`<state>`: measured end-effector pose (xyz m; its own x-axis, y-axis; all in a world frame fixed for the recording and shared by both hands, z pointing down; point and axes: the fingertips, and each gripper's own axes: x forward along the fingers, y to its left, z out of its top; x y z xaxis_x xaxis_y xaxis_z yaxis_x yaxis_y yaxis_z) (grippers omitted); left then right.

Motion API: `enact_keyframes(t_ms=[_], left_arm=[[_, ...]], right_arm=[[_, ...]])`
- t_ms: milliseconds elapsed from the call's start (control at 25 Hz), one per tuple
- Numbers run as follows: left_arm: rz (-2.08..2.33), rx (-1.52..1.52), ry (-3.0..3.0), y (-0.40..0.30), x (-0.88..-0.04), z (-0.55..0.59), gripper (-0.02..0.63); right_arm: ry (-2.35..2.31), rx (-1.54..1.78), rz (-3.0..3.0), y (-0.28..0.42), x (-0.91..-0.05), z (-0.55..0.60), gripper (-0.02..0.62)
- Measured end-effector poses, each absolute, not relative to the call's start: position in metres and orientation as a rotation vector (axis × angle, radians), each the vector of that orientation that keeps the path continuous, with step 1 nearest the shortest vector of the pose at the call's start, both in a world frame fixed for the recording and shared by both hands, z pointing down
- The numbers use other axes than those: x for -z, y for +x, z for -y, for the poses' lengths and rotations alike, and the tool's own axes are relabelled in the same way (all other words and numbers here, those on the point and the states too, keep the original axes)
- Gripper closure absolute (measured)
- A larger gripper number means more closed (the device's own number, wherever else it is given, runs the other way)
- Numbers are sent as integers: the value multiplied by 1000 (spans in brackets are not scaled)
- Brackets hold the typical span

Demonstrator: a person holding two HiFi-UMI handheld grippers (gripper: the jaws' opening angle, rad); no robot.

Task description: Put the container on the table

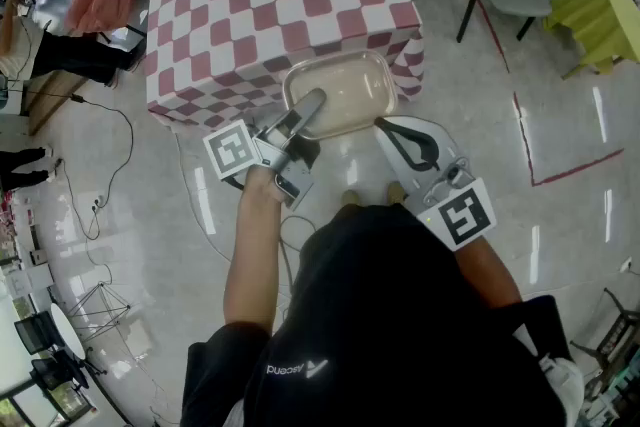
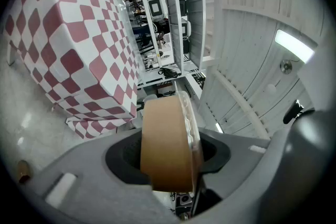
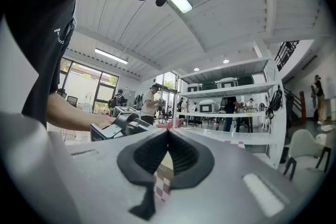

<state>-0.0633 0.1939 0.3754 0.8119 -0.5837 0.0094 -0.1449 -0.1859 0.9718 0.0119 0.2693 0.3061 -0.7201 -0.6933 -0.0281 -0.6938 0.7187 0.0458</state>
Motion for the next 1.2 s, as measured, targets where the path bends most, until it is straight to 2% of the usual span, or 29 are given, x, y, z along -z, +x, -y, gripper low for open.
enact_keyframes(t_ms=[440, 800, 1200], left_arm=[[538, 444, 1724, -87, -382, -193, 403], [557, 474, 1698, -136, -398, -177, 403], [611, 497, 1687, -162, -407, -98, 405]], right_arm=[[-1186, -30, -2887, -13, -309, -265, 592], [-1215, -41, -2911, -45, -322, -252, 592], [-1205, -44, -2901, -53, -328, -162, 592]])
